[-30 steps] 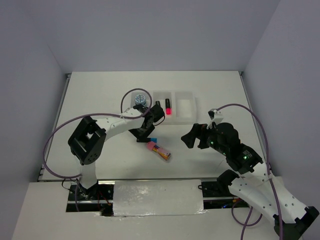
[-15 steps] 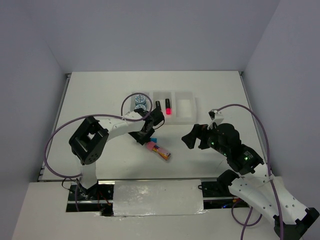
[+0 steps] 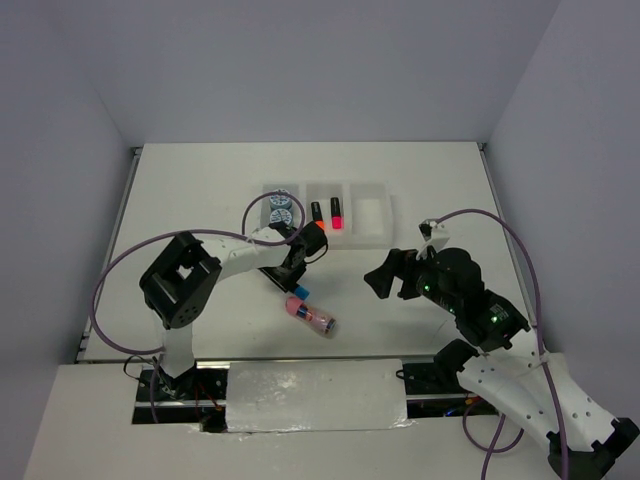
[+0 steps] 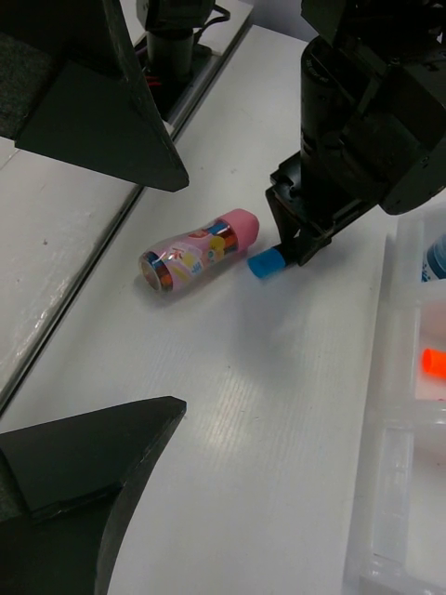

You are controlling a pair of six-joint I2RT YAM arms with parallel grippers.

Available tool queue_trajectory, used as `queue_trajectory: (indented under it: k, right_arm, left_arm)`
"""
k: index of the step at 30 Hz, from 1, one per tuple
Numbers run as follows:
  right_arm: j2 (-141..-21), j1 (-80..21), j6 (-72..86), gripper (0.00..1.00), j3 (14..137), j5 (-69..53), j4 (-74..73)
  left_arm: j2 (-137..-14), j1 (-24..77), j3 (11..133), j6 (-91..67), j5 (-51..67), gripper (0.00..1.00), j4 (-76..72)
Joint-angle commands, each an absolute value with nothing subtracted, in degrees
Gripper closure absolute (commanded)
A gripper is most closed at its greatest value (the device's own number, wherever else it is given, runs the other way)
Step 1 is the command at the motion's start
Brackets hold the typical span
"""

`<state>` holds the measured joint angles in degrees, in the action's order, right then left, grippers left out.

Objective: Sort the stationery into containers
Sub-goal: Pick up the pen from the center of the board, then place the pen in the storage box.

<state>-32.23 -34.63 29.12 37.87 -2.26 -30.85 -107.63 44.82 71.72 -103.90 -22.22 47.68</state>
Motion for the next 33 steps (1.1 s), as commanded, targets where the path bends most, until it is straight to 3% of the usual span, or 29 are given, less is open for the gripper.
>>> queue_trajectory:
  k: [1,7,19,26,33]
  right_arm:
    - [-31.29,-35.07,28.92,0.00,38.14,-2.02,-30.67]
    - [-31.46,-35.07,29.09,0.00,37.53,-2.46,-30.06]
    - [-29.97,-35.16,29.18,0.00,39.20,-0.79,-30.58]
    - [-28.39,-35.07,28.13,0.00,39.99,-0.09,-33.31]
    - [-27.69,-34.98,26.37,0.00,41.04,2.28,-35.77]
  left_arm:
    - [-109.86,44.74,71.54,-104.68,-23.73,0.73,45.53]
    - [-106.88,45.17,70.40,-101.26,-24.34,1.00,41.66]
    - [-95.19,52.11,77.34,-92.92,-39.80,1.00,42.29]
    - [-99.38,51.77,81.02,-55.00,-41.31,1.00,14.27]
    - [-106.96,46.86,90.88,-37.02,-40.00,0.97,6.18]
